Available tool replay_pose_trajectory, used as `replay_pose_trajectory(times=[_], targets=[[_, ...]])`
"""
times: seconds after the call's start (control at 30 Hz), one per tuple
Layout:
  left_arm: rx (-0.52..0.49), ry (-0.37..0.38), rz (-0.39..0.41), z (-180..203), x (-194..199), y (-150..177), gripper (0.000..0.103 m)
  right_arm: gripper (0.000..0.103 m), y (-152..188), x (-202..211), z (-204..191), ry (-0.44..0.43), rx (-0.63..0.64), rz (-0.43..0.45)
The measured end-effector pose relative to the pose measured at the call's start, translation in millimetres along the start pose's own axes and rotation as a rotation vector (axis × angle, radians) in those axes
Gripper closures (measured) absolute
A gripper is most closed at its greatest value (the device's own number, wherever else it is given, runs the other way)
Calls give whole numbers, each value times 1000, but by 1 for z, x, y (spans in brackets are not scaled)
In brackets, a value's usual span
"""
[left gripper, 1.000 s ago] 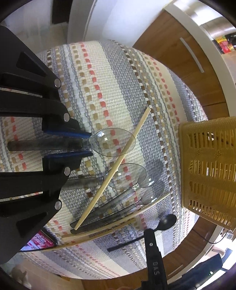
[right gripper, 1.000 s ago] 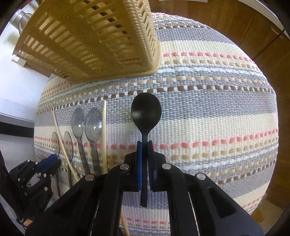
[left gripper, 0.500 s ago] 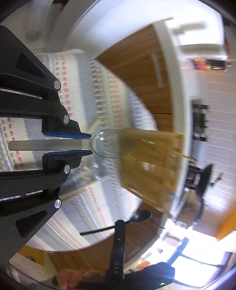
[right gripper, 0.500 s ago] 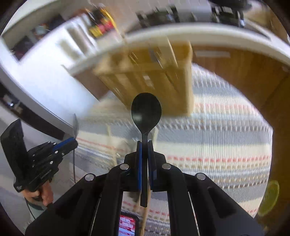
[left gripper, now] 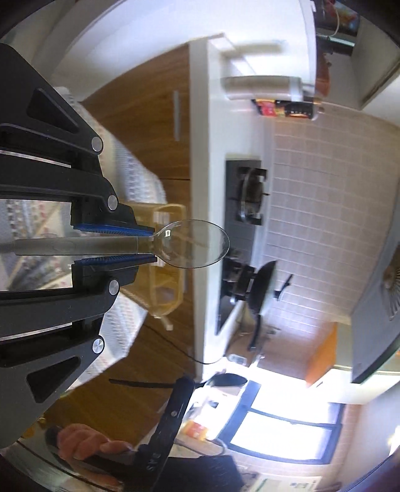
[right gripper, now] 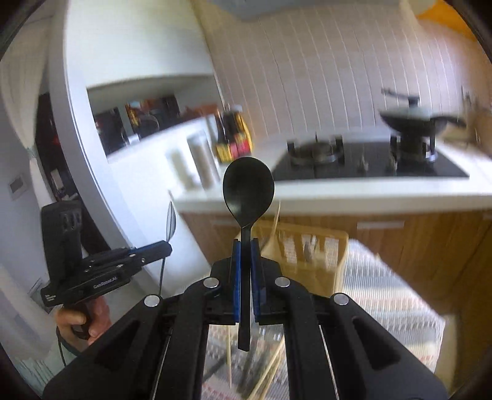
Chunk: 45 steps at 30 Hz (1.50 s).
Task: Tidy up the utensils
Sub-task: 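Lift both spoons and drop them into the yellow caddy with both tools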
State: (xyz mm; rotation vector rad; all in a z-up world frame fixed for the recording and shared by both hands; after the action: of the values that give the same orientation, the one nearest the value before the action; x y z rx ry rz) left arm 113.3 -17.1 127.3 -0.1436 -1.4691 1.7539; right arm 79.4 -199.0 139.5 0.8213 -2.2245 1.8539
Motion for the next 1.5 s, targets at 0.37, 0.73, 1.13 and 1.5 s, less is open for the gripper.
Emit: replay_pose_trajectory(times=[0.37, 0.73, 1.13, 1.5], targets=[[-25, 19, 171, -5, -20, -62, 93, 99, -56, -3, 29, 18, -36, 212], [8, 64, 256, -29, -78, -76, 93, 98, -54, -75, 62, 161, -55, 193], [-17, -40, 287, -50, -117, -68, 93, 98, -25, -123, 88, 189, -62, 153], [-39, -67, 261, -56, -131, -55, 92, 98, -11, -136, 89, 189, -38, 148]])
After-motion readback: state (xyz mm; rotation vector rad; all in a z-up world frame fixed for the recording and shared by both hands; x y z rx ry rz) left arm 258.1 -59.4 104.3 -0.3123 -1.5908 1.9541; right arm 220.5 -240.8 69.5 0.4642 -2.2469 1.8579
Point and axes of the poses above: each gripper's, at about its wrist camera, not at the fingertips, and x roughly against the way its jaws point, z to its right, y to its underside, the point moved 5 cm from there along -x, roughly the way its jaws point, and after that the axes turned 11 degrees about y, right-handed, at the moved point
